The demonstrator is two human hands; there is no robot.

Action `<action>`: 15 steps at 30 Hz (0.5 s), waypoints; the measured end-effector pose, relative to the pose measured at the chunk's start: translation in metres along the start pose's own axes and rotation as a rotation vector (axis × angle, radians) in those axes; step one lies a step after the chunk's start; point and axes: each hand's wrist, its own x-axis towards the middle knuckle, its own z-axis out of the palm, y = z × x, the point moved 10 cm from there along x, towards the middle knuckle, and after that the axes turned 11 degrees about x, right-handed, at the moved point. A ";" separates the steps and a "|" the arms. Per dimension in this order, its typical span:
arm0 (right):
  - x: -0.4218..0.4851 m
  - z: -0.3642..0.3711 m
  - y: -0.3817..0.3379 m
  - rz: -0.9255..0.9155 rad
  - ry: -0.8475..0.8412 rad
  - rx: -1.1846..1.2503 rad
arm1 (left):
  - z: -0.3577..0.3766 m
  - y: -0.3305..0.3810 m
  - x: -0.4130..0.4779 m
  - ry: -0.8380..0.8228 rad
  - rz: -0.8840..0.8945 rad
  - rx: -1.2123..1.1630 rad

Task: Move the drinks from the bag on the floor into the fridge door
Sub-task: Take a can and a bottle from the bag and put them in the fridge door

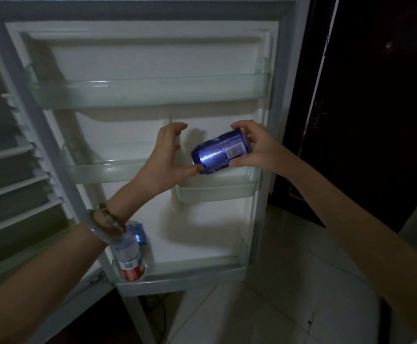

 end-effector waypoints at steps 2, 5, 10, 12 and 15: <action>0.009 0.013 -0.001 -0.032 -0.028 -0.109 | -0.003 -0.003 -0.003 -0.012 -0.010 0.033; 0.023 0.038 0.001 -0.033 -0.105 -0.204 | -0.006 -0.002 -0.012 -0.040 -0.001 0.077; 0.039 0.071 0.007 -0.013 -0.172 -0.398 | -0.014 -0.006 -0.031 -0.024 -0.002 0.125; 0.043 0.078 0.010 0.007 -0.186 -0.365 | -0.014 -0.004 -0.039 -0.035 0.026 0.138; 0.047 0.085 0.016 0.044 -0.182 -0.236 | -0.008 -0.005 -0.051 -0.079 0.048 0.172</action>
